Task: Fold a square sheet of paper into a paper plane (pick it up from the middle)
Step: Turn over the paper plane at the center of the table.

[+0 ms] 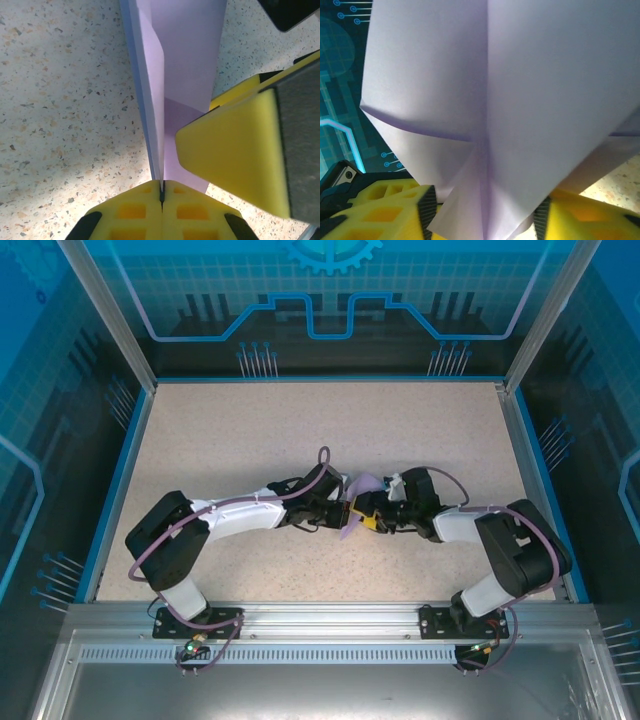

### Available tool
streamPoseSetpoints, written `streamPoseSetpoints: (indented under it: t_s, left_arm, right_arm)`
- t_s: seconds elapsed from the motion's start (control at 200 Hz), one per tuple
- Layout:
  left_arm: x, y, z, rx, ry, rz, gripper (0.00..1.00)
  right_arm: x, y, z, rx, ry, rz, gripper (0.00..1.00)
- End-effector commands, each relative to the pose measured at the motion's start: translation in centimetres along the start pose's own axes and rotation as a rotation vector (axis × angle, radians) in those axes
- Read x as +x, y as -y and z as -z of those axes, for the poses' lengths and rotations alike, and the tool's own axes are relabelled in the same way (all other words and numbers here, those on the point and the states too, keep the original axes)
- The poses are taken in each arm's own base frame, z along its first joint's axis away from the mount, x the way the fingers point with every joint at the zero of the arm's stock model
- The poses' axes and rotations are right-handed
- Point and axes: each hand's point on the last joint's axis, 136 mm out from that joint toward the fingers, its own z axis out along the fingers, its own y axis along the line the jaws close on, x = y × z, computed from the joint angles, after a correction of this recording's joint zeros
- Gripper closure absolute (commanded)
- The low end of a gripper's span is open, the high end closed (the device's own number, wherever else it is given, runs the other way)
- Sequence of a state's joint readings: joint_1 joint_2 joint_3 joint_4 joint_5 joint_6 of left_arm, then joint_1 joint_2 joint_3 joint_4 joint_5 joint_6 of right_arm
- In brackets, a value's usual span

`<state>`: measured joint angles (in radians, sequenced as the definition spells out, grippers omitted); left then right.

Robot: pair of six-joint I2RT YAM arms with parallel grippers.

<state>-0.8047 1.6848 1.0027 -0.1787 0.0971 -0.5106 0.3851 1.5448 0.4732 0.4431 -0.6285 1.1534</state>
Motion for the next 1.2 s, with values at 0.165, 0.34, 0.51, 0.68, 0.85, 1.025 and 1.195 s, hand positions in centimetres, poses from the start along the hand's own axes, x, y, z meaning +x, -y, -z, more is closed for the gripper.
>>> streamPoseSetpoints:
  t_s: [0.165,0.34,0.51,0.68,0.85,1.025,1.195]
  left_arm:
    - [-0.3,0.2,0.8,0.036,0.019,0.033,1.00]
    - [-0.1,0.0,0.4,0.030,0.008,0.037,1.00]
    - [-0.2,0.0,0.5,0.030,0.010,0.035,1.00]
    - [-0.3,-0.1,0.9,0.033,0.021,0.044,1.00]
    - [-0.3,-0.1,0.9,0.048,0.028,0.060,0.98]
    - [-0.2,-0.2,1.0,0.058,0.026,0.075,0.83]
    - [-0.5,-0.7,2.6,0.045,0.051,0.078,0.71]
  right_arm:
    - [-0.1,-1.0,-1.1,-0.021,-0.001,0.013,0.63]
    - [0.0,-1.7,-1.3,-0.059,-0.002,-0.006,0.65]
    - [-0.4,-2.0,-1.4,-0.089,0.012,-0.034,0.69]
    - [0.3,-0.5,-2.0,-0.009,-0.015,-0.025,0.77]
    - [0.5,0.0,-1.9,0.021,-0.011,-0.005,0.86]
    - [0.2,-0.6,-1.5,0.066,0.004,0.066,0.95]
    - [-0.4,1.1,0.5,0.286,0.033,0.196,1.00]
